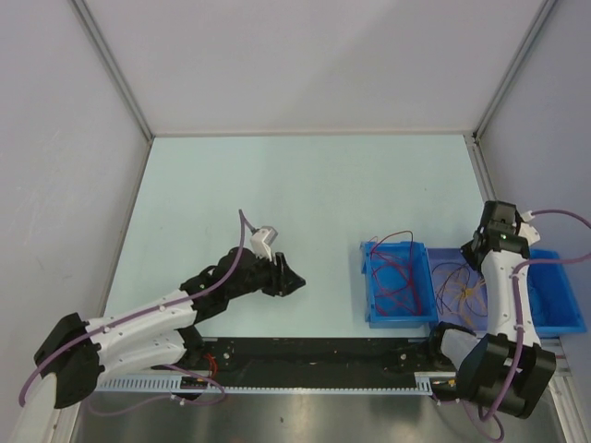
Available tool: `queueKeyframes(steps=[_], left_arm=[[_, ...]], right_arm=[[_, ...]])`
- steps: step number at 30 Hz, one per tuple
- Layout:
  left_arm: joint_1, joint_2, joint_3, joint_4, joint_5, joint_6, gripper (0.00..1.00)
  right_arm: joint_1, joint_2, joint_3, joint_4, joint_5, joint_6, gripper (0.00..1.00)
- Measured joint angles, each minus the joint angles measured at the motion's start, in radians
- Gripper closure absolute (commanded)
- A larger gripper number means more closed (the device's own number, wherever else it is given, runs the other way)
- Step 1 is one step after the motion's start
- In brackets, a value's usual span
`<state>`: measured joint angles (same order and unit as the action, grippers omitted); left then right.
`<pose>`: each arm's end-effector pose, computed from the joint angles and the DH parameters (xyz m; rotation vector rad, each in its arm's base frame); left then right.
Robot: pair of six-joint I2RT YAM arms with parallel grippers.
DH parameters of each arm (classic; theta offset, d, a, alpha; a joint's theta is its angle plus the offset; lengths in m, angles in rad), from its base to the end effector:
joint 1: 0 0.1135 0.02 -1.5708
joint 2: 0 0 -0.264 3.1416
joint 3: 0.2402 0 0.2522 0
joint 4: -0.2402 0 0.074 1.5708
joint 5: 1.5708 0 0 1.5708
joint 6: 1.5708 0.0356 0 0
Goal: Untangle the cables
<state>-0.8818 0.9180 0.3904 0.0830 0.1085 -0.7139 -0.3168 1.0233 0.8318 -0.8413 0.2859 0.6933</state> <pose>0.1243 -0.1570 0.2047 0.2595 2.1843 -1.0768 0.1773 -0.0687 0.2583 1.3240 2.1854 -0.2293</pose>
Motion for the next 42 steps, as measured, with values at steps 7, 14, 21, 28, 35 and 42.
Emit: queueKeyframes(steps=[7, 14, 21, 28, 35, 42], left_arm=[[0.0, 0.057, 0.046, -0.017, -0.001, -0.001, 0.51], [-0.006, 0.095, 0.091, -0.021, -0.001, -0.001, 0.51], [-0.014, 0.095, 0.098, -0.035, -0.008, -0.001, 0.51], [-0.023, 0.095, 0.098, -0.042, -0.019, -0.003, 0.51], [-0.026, 0.095, 0.098, -0.043, -0.026, -0.003, 0.51], [-0.028, 0.095, 0.106, -0.045, -0.027, -0.003, 0.51]], right_arm=[[0.141, 0.053, -0.035, 0.068, -0.022, 0.014, 1.0], [0.146, 0.066, -0.078, 0.116, -0.025, 0.014, 1.0], [0.042, 0.069, -0.108, 0.143, -0.037, -0.007, 1.0], [0.018, 0.099, -0.108, 0.196, -0.101, -0.04, 0.97], [0.018, 0.069, -0.1, 0.208, -0.147, -0.066, 0.73], [0.024, 0.0, -0.041, 0.192, -0.172, -0.087, 0.55]])
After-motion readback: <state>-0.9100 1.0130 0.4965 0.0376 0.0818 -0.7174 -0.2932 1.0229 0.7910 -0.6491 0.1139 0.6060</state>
